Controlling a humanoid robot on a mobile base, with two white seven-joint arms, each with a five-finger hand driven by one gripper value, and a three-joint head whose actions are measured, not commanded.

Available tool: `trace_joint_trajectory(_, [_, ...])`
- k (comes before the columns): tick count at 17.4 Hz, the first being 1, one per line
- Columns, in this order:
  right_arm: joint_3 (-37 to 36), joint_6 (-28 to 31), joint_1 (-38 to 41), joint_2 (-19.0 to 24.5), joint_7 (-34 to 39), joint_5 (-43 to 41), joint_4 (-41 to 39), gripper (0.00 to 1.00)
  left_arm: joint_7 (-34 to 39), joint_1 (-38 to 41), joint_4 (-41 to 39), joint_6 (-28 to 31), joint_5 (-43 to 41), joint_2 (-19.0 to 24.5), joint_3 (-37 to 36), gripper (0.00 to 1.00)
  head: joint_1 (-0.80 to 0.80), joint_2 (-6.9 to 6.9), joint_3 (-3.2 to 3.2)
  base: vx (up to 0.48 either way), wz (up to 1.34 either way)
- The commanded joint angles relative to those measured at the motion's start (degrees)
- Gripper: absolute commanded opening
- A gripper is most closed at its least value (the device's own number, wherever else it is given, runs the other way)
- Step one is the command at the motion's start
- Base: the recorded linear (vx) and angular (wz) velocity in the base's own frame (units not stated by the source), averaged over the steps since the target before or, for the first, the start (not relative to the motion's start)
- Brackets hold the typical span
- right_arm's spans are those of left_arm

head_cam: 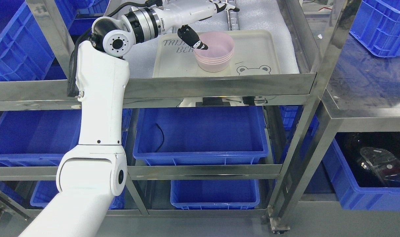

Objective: Stack pink IKEA bowl on shelf middle layer

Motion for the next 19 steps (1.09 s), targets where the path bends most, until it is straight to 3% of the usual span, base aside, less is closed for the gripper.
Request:
trace_joint_trajectory(1, [0.0,0.0,0.3,-1.0,0.0,0.0,-1.0,1.00,3.0,11.4,-13.0,0.2,12.8,0.9,-11.2,0.90,0.00,0.00,0.00,0.000,0.00])
trace_joint_trajectory(4, [0.0,0.0,0.3,-1.0,0.0,0.0,-1.0,1.00,9.5,22.3,-19.5,0.0,12.8,0.9,-20.7,0.90,0.00,0.00,0.00,-0.028,0.00])
trace_joint_trajectory(7, [0.0,0.0,0.3,-1.0,0.0,0.0,-1.0,1.00,10.1,32.7,-23.1,-2.0,12.9,0.9,-20.6,0.91,0.00,0.00,0.00,-0.088,0.06])
trace_joint_trajectory(8, [0.0,0.0,0.2,-1.0,0.0,0.0,-1.0,1.00,10.2,37.3,-24.0,-4.4,12.9,0.9,-18.4,0.91,0.00,0.00,0.00,-0.121,0.06])
trace_joint_trajectory(11, [0.0,0.0,0.3,-1.0,0.0,0.0,-1.0,1.00,13.2,47.2,-24.2,-4.4,13.5,0.9,-8.0,0.96,0.00,0.00,0.00,-0.129,-0.01])
trace_joint_trajectory(13, [0.0,0.0,0.3,-1.0,0.0,0.0,-1.0,1.00,23.5,53.1,-24.2,-4.4,19.4,0.9,-2.3,0.98,0.00,0.00,0.00,-0.093,-0.15])
trace_joint_trajectory(16, [0.0,0.0,0.2,-1.0,0.0,0.0,-1.0,1.00,33.7,56.1,-25.2,-4.4,23.4,0.9,-0.1,0.98,0.00,0.00,0.00,-0.054,-0.06])
trace_joint_trajectory(19, [0.0,0.0,0.3,-1.0,0.0,0.0,-1.0,1.00,35.3,59.1,-28.0,10.4,34.3,0.9,0.1,0.98,0.00,0.00,0.00,0.000,0.00])
